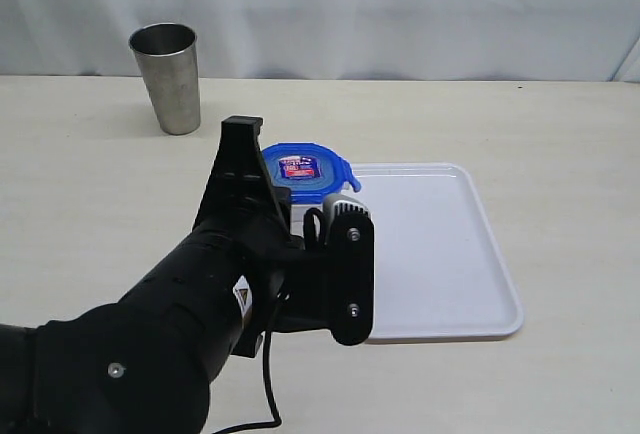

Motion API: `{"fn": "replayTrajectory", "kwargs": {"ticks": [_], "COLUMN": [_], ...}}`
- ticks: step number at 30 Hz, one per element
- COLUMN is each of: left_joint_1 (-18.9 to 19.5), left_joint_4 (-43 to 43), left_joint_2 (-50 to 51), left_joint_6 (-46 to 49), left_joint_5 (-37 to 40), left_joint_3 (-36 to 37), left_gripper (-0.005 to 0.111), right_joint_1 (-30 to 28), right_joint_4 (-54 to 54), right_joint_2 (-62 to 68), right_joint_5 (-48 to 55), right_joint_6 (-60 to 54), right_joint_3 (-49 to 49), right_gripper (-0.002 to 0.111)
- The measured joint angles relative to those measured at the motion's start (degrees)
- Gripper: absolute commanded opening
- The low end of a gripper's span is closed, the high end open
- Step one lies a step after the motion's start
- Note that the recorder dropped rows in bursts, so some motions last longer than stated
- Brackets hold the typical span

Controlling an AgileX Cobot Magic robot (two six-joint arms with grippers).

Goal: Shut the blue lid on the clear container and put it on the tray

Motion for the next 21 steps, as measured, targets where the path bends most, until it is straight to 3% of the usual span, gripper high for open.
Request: {"fn": "replayTrajectory", "kwargs": {"ticks": [21], "left_joint_1": [-0.09], "left_joint_4": [-0.84], "left_joint_2": [0.0], "left_joint_6": [0.22], "left_joint_5": [0.14], "left_joint_3": [0.0], "left_gripper": [0.0], "right_joint_1": [0.0], "right_joint_4": [0.0], "right_joint_2": [0.0], "right_joint_5": [0.0], "right_joint_6": [0.0], "right_joint_3": [0.0], "right_gripper": [0.005]}}
